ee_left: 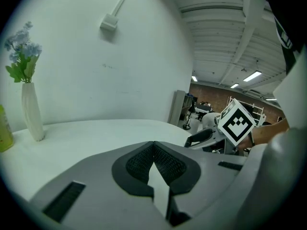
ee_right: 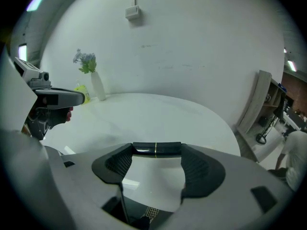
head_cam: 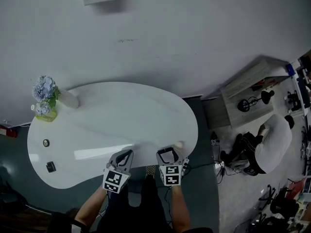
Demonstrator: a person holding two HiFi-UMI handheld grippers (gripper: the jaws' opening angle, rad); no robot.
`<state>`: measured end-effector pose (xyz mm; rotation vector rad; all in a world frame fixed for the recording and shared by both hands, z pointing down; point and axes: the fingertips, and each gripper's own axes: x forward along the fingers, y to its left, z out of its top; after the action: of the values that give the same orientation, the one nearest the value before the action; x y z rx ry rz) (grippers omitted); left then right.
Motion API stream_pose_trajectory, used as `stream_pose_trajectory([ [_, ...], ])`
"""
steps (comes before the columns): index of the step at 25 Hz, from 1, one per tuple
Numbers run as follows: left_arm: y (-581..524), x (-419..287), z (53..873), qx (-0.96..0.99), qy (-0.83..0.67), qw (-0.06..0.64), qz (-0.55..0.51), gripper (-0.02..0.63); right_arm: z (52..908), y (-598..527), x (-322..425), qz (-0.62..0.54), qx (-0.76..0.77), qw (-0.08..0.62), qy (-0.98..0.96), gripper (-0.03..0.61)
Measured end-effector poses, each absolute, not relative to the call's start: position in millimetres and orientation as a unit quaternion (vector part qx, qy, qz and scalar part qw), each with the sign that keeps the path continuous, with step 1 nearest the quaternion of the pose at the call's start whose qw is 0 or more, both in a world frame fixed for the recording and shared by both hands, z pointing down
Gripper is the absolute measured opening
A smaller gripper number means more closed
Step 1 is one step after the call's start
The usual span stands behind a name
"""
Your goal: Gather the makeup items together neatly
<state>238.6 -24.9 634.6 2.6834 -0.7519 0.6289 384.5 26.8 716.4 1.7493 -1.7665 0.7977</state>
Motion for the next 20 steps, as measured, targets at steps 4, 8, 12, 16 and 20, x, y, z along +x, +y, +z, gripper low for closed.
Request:
stream_pose_trajectory([
  [4,-27,243,652,0.926,-0.26,0.149,0.23,0.017,740,27,392,0.311,0.649,0.264,-0.643,0.311],
  [8,-28,248,665,0.923,-0.26,0.158,0.236,0.017,759,27,399,0.322,0.652,0.266,-0.632,0.311],
  [12,-23,254,671,0.922,-0.255,0.164,0.24,0.017,768,29,403,0.328,0.655,0.266,-0.626,0.311],
  [16,-20,256,674,0.922,-0.252,0.167,0.242,0.017,770,27,405,0.328,0.661,0.255,-0.625,0.311],
  [20,-21,254,675,0.921,-0.255,0.17,0.242,0.017,770,27,404,0.329,0.658,0.254,-0.628,0.311],
])
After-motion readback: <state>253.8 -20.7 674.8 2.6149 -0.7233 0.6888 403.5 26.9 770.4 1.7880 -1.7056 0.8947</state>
